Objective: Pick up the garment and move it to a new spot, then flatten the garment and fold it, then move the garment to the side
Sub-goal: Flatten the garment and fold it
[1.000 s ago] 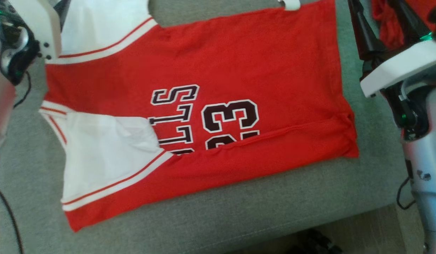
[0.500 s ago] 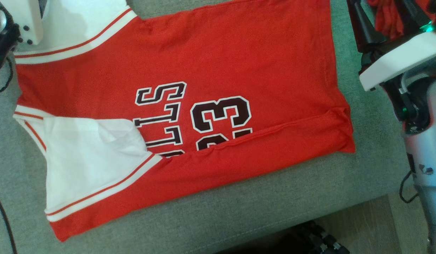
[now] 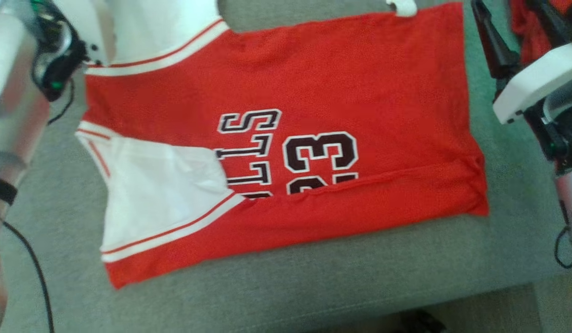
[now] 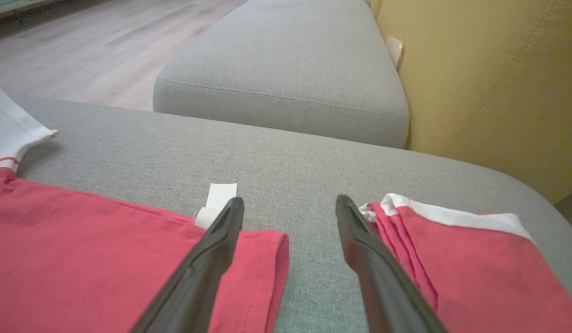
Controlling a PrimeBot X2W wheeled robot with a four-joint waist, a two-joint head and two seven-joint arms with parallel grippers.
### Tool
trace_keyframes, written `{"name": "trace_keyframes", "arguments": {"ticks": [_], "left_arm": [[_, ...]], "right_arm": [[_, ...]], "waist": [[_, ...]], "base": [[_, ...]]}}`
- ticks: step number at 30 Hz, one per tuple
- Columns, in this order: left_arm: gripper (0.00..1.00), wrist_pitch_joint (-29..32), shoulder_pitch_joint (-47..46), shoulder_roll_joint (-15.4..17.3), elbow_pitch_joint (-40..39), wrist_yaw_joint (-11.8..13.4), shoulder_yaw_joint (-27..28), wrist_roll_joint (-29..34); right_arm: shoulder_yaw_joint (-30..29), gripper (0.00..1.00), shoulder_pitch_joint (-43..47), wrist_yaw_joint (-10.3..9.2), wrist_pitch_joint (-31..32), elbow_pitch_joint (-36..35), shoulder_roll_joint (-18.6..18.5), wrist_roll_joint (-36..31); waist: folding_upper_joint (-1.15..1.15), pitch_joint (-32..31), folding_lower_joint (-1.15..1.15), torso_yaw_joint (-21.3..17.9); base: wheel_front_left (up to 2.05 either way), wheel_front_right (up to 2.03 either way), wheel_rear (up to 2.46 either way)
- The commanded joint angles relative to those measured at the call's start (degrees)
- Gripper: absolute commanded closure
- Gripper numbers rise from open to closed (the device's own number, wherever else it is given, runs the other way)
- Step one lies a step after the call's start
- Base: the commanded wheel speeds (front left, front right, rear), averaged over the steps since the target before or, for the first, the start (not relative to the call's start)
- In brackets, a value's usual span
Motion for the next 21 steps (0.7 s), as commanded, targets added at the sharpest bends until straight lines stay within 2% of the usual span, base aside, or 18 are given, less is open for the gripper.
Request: {"name": "trace_keyframes", "arguments": {"ticks": [1,9,21], "left_arm": [[1.0,-2.36,-1.43,1.68,-1.87,0.08,0.65,-0.46],[1.0,-7.88,0.02,0.16,-7.18,0.08,-4.05,-1.33],[1.0,-10.66,1.59,0.58,-15.1,0.08,-7.51,-1.21]], "right_arm": [[0.23,0.0,-0.79,-0.05,0.87,-0.13,-1.64,-0.07],[4.23,0.0,-2.15,-0.05,3.9,7.52,-8.45,0.44],[10.57,0.0,-6.15,-0.05,6.72,18.69,-13.77,3.77]], "waist": [[0.0,-2.5,0.0,3.19],[0.0,-4.59,0.0,10.55],[0.0,-3.88,0.0,14.71]], "base": [[0.0,0.0,0.0],[0.0,0.0,0.0],[0.0,0.0,0.0]]}}
